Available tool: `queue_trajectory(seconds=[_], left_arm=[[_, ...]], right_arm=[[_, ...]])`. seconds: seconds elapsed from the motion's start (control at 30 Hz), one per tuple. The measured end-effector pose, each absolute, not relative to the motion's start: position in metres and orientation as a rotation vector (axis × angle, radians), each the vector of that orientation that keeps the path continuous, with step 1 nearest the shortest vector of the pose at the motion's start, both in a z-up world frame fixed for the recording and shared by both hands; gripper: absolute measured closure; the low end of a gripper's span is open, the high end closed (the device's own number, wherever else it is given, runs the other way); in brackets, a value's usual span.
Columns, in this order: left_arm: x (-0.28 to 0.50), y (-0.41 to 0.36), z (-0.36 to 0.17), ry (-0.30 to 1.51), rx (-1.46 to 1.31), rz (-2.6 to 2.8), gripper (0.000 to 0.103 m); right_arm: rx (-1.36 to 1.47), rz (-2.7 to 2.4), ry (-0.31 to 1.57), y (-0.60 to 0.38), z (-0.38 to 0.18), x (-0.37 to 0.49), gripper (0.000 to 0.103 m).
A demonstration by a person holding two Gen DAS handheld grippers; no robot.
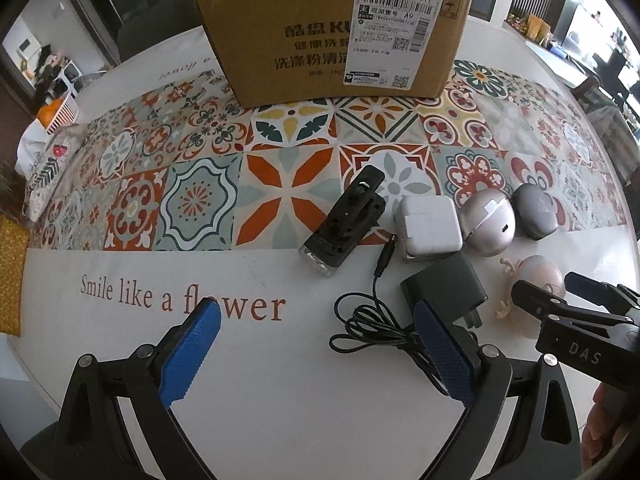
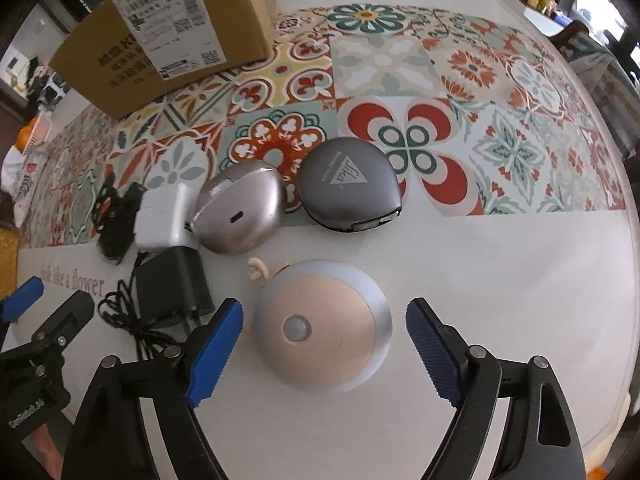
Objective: Organize rigid objects
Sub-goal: 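Close the right gripper on the pink round gadget while the left tool approaches the black adapter, then grasp the black power adapter with the left gripper while the right gripper lifts the pink gadget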
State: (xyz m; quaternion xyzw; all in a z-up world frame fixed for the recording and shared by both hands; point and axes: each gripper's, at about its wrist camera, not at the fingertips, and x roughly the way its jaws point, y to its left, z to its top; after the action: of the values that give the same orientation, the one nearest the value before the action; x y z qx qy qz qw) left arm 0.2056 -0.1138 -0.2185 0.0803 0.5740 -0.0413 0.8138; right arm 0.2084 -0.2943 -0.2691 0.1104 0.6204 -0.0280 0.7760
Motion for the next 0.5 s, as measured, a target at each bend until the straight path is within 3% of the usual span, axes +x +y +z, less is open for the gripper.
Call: queue_trajectory(seconds=[0.5], left_arm=[[0.210,-0.112,-0.227,1.249,0.176,-0.107,0.007]], right_arm=[[0.245,-0.107,1.347,-0.289,-0.282,0.208,0.029]])
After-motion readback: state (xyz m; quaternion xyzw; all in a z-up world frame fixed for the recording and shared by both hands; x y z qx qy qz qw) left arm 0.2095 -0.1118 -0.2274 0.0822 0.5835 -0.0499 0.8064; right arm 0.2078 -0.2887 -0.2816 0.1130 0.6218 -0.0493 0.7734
